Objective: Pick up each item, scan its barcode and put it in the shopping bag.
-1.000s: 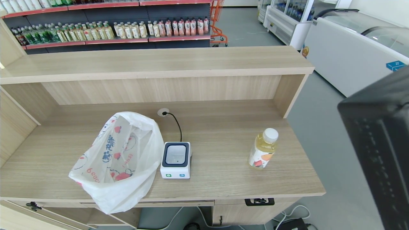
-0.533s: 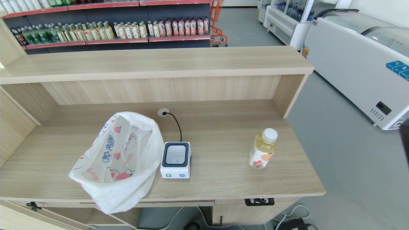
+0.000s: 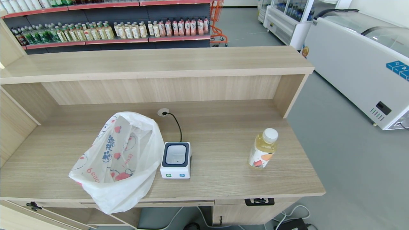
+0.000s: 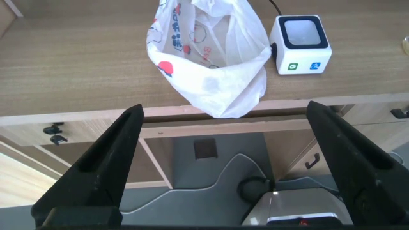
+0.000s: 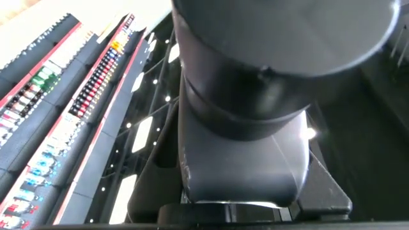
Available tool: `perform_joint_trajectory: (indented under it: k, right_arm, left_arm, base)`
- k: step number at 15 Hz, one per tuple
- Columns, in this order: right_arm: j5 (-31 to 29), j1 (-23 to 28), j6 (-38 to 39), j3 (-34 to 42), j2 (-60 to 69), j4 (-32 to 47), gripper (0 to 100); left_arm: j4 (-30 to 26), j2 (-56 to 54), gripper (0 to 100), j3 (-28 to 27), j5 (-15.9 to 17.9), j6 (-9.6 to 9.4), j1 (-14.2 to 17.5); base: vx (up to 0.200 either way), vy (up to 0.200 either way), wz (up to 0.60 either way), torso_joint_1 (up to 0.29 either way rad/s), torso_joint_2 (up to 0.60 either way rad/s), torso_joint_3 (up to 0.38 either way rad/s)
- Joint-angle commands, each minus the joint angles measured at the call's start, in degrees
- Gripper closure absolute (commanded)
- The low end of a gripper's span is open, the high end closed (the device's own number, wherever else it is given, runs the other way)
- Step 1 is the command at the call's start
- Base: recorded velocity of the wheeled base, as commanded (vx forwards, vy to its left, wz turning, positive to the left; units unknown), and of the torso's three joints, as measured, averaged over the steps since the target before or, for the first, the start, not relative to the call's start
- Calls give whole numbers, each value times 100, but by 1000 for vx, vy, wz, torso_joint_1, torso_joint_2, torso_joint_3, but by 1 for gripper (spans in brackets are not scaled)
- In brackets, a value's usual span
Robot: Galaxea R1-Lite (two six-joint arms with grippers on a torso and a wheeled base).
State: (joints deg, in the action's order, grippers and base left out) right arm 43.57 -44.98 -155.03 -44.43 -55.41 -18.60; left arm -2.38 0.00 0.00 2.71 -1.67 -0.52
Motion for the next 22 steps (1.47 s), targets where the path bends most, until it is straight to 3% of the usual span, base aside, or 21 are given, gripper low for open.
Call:
perform_joint_trajectory:
  k: [1, 11, 13, 14, 15, 17, 18, 19, 20, 21, 22]
  right_arm:
    - [2, -2, -1, -4, -23, -3, 100]
    - [2, -28, -10, 5, 65, 243, 100]
    - [-24, 95, 342, -303, 74, 199, 100]
    - [-235, 411, 974, -716, 30, 217, 100]
    - [-920, 939, 2214, -971, -102, 234, 100]
    - [-2705, 1818, 6019, -865, -172, 867, 100]
    - [-3232, 2011, 7303, -944, 47, 1518, 100]
    - [-3267, 2415, 7566, -1217, 311, 2265, 100]
    - [-2801, 2864, 7663, -1357, 434, 3434, 100]
    - [-2423, 3075, 7760, -1428, 496, 4040, 100]
    - [-1448, 3725, 8551, -1849, 548, 5543, 100]
  left_arm:
    - [0, 0, 0, 0, 2, 0, 0]
    - [0, 0, 0, 0, 2, 0, 0]
    - [0, 0, 0, 0, 2, 0, 0]
    - [0, 9, 0, 0, 2, 0, 0]
    - [0, 0, 0, 0, 2, 0, 0]
    - [0, 9, 0, 0, 2, 0, 0]
    - [0, 9, 0, 0, 2, 0, 0]
    - [0, 0, 0, 0, 2, 0, 0]
    - [0, 0, 0, 0, 2, 0, 0]
    - [0, 0, 0, 0, 2, 0, 0]
    - [0, 9, 0, 0, 2, 0, 0]
  base:
    - [0, 0, 0, 0, 0, 0]
    - [0, 0, 0, 0, 0, 0]
    - [0, 0, 0, 0, 0, 0]
    - [0, 0, 0, 0, 0, 0]
    - [0, 0, 0, 0, 0, 0]
    - [0, 0, 0, 0, 0, 0]
    - [0, 0, 0, 0, 0, 0]
    - [0, 0, 0, 0, 0, 0]
    - [0, 0, 0, 0, 0, 0]
    - [0, 0, 0, 0, 0, 0]
    - [0, 0, 0, 0, 0, 0]
